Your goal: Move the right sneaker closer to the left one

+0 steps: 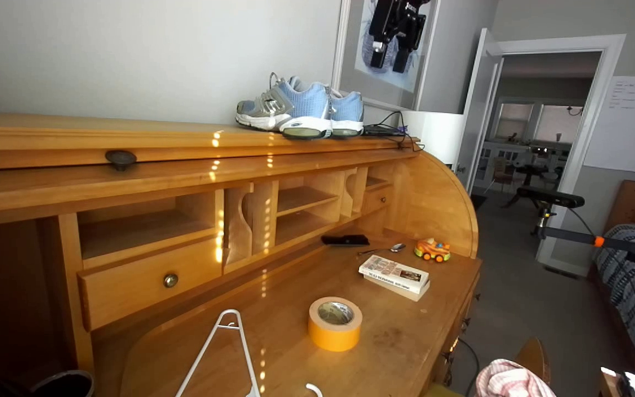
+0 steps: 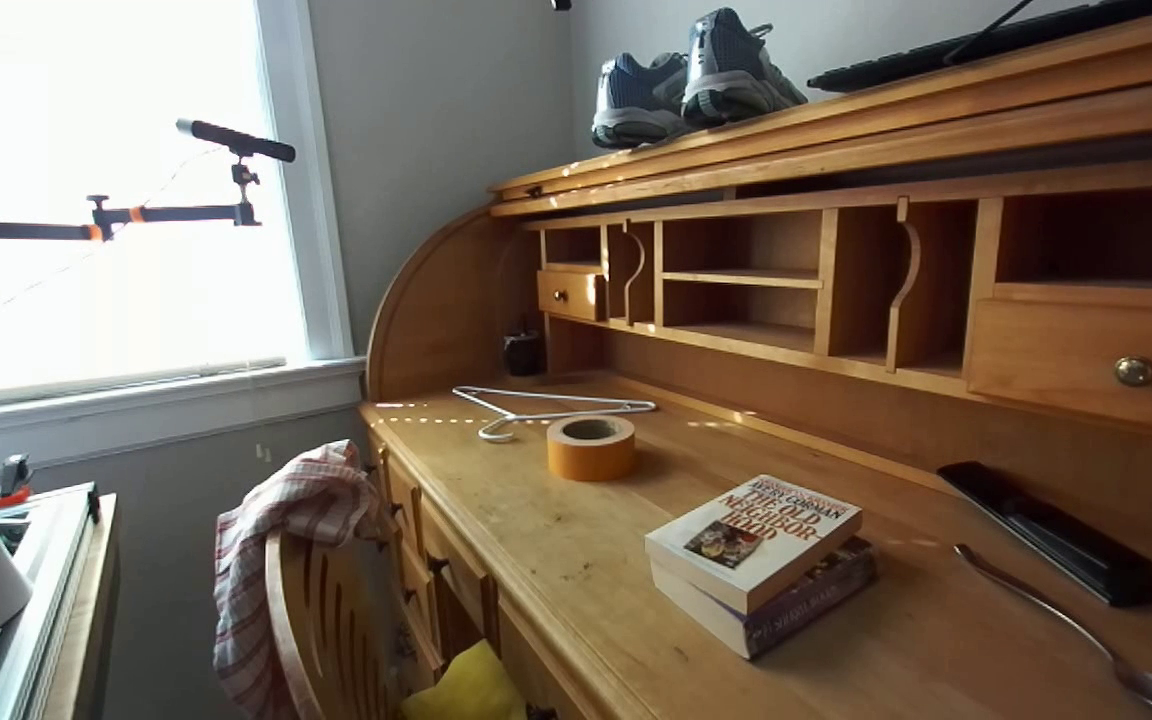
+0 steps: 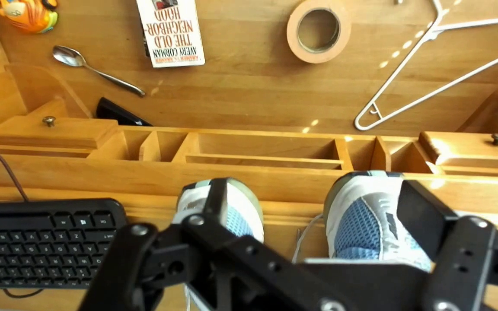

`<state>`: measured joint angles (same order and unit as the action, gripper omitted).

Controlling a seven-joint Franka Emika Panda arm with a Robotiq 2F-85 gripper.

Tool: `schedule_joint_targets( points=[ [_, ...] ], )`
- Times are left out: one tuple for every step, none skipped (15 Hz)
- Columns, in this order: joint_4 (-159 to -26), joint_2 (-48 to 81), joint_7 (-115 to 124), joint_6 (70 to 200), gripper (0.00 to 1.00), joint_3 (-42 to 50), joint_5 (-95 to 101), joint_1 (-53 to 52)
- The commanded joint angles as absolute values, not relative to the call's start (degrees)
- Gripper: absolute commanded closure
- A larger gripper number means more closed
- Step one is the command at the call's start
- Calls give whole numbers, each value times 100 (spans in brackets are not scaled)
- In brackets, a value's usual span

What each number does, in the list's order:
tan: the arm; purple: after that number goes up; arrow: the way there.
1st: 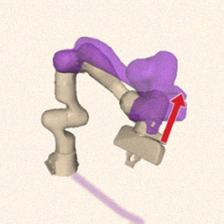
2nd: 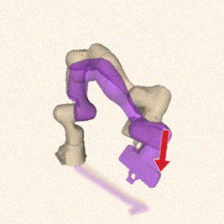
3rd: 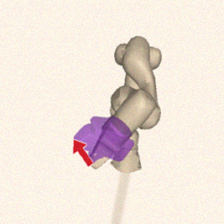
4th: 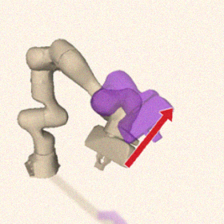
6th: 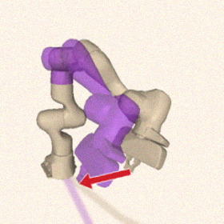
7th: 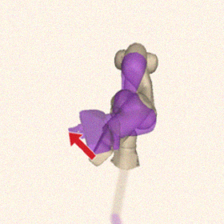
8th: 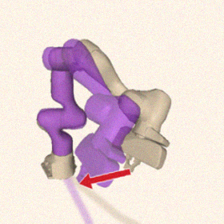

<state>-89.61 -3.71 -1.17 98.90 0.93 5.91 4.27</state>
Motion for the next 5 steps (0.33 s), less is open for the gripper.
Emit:
schedule_joint_targets(
  points=[
    [-9006, -422, -118, 9872, 0, 155, 599, 360],
    [-8982, -422, -118, 9872, 0, 155, 599, 357],
    [-8959, -408, -118, 9871, 0, 154, 599, 355],
    [-8951, -390, -119, 9871, 0, 154, 599, 354],
    [-8951, -382, -119, 9871, 0, 155, 599, 354]
  ],
)
